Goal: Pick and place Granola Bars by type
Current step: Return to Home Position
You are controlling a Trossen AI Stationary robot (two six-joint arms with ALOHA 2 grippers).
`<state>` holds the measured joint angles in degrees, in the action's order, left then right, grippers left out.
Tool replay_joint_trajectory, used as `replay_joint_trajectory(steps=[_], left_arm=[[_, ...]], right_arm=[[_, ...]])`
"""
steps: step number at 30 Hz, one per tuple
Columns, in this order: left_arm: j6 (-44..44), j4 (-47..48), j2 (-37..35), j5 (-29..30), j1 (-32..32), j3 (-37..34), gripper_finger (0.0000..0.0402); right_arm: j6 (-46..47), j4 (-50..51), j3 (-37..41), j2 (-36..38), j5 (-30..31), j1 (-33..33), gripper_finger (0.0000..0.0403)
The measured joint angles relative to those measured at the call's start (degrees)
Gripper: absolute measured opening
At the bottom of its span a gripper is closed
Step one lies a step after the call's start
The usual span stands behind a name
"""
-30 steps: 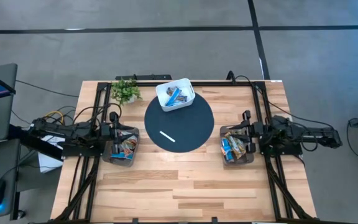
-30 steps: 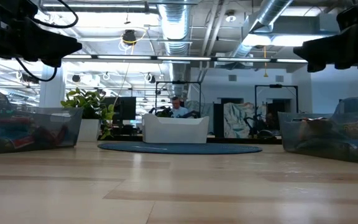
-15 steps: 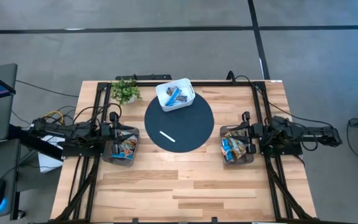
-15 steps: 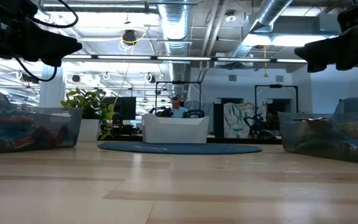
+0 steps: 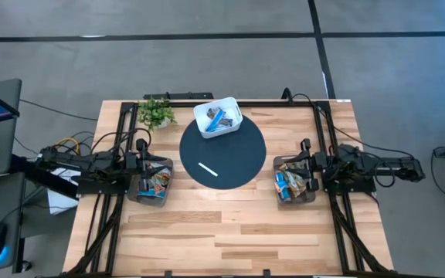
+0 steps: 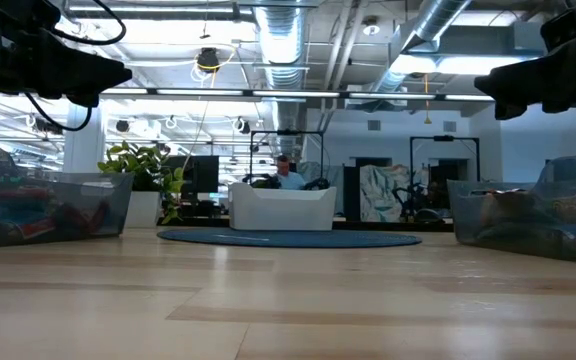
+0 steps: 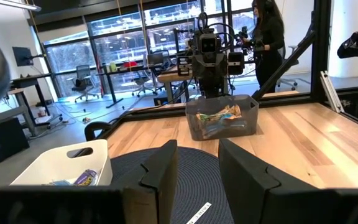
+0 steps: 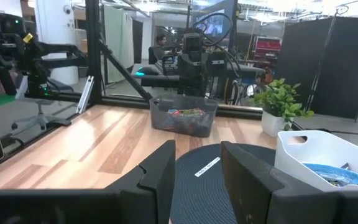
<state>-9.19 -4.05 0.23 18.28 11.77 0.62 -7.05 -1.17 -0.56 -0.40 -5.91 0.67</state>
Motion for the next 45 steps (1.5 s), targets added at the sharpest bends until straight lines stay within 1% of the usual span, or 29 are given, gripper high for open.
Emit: replay_joint_trajectory(steps=[45], left_arm=[[1.2, 0.0, 0.0, 0.2, 0.0, 0.0, 0.0112]], right_arm=[[0.0, 0.0, 0.0, 0.0, 0.0, 0.0, 0.0123]])
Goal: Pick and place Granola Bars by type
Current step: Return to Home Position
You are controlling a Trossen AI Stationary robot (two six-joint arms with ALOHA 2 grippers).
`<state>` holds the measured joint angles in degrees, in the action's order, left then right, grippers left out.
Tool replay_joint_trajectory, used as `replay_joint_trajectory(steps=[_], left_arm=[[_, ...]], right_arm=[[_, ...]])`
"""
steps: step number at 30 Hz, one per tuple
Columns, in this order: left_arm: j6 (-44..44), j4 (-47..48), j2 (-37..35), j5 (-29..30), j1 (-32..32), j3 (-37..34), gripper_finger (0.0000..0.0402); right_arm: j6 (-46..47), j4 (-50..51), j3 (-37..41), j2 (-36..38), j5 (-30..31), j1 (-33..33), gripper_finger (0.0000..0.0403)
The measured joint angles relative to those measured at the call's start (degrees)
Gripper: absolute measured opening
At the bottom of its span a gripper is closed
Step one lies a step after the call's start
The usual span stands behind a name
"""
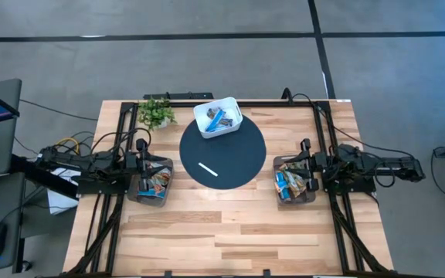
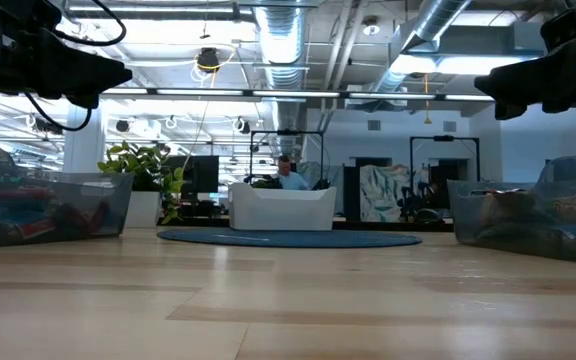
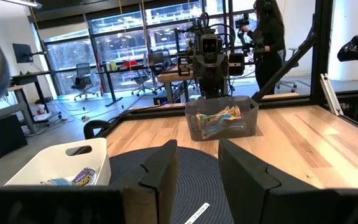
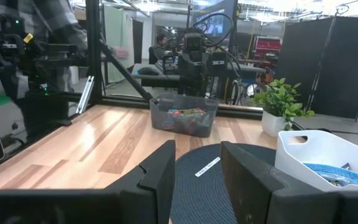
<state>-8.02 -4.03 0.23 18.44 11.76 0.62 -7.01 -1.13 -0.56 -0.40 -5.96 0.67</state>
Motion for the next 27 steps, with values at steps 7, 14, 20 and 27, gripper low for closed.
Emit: replay_joint_trajectory(steps=[7, 14, 20, 27], left_arm=[[0.3, 0.0, 0.0, 0.0, 0.0, 0.0, 0.0112], [0.2, 0.0, 0.0, 0.0, 0.0, 0.0, 0.0112], [-0.1, 0.0, 0.0, 0.0, 0.0, 0.0, 0.0112], [-0.1, 0.0, 0.0, 0.0, 0.0, 0.0, 0.0112]], right_arm=[[0.0, 0.0, 0.0, 0.0, 0.0, 0.0, 0.0123], [0.0, 0.0, 0.0, 0.0, 0.0, 0.0, 0.0123], [0.0, 0.0, 0.0, 0.0, 0.0, 0.0, 0.0123], [0.0, 0.0, 0.0, 0.0, 0.0, 0.0, 0.0123]])
